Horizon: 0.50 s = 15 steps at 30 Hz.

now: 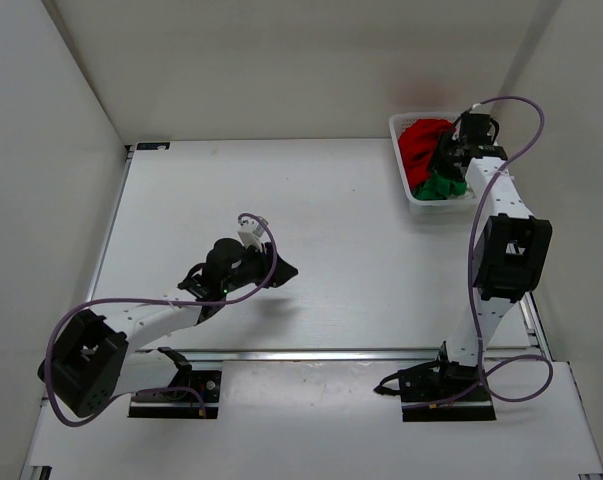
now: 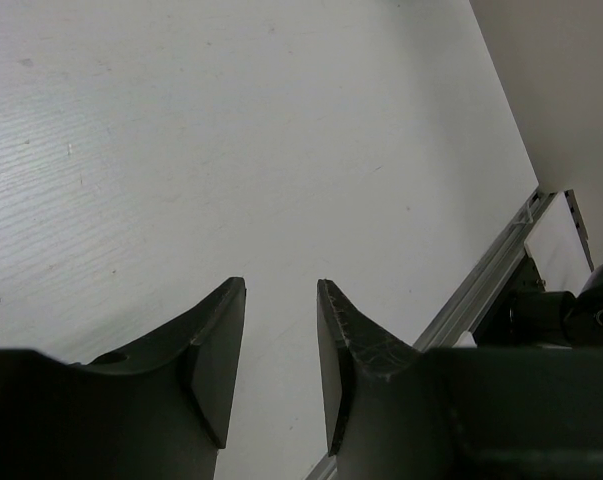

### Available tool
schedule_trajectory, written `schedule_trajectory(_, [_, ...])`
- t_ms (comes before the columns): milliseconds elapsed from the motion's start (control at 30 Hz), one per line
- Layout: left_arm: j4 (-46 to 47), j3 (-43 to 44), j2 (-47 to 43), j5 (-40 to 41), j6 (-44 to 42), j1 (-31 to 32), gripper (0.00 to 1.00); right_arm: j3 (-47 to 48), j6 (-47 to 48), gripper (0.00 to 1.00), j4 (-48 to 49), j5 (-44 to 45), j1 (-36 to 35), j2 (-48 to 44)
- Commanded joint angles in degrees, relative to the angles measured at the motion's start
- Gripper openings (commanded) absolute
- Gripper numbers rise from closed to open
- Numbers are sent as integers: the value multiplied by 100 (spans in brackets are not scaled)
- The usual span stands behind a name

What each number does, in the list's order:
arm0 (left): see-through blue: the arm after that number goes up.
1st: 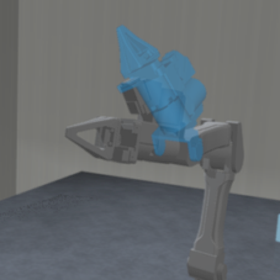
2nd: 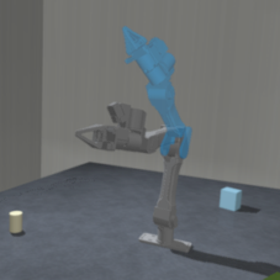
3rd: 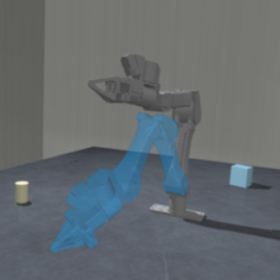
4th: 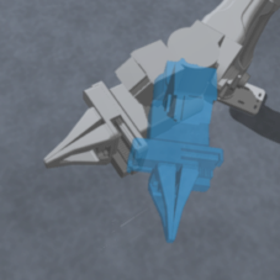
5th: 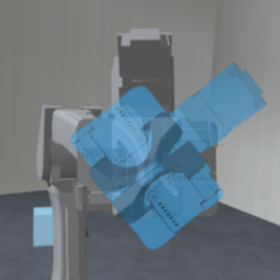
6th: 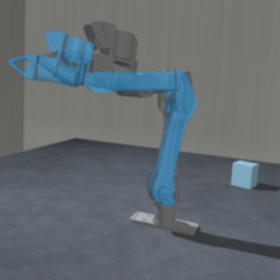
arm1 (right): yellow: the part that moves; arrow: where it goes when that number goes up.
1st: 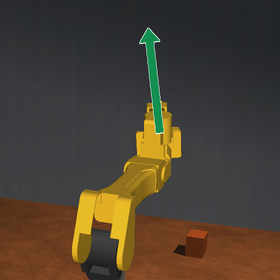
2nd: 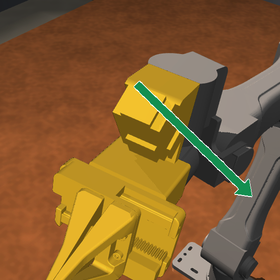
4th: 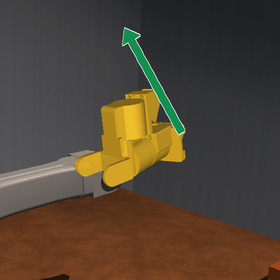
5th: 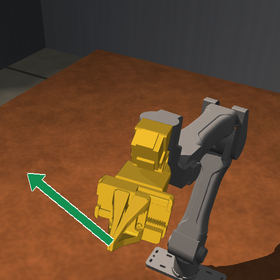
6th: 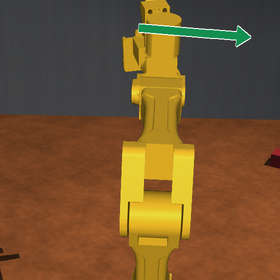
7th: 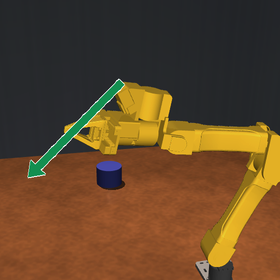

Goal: Fold and stack the t-shirts
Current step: Grab crumpled tshirt from bin with the right arm

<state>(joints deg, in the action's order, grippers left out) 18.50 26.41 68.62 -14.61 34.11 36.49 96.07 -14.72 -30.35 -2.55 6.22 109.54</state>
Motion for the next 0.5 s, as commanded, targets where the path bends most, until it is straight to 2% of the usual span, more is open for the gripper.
schedule_trajectory(0, [145, -57, 11, -50, 8, -54, 46, 8, 31, 47, 206, -97, 64, -64])
schedule_trajectory(33, [145, -49, 11, -103, -27, -37, 46, 112, 57, 44, 170, 7, 81, -3])
schedule_trajectory(100, [145, -58, 11, -77, 34, -11, 45, 201, 66, 26, 73, 105, 81, 94])
schedule_trajectory(133, [136, -49, 2, -42, 26, -19, 46, 210, 40, 23, 47, 53, 99, 129])
schedule_trajectory(200, [110, -31, -6, -69, 17, -28, 45, 263, -66, 1, 29, -9, 143, 86])
schedule_trajectory(367, [22, 21, -24, -42, 9, -81, 45, -194, -338, 1, 697, -211, 222, -722])
schedule_trajectory(400, [22, 22, -33, -33, 34, -72, 45, -194, -304, 5, 723, -220, 265, -801])
schedule_trajectory(433, [4, 4, -24, -7, 69, -81, 46, -177, -242, 18, 697, -211, 240, -837])
schedule_trajectory(467, [39, 4, -41, -24, 61, -63, 45, -150, -190, 25, 653, -202, 205, -803])
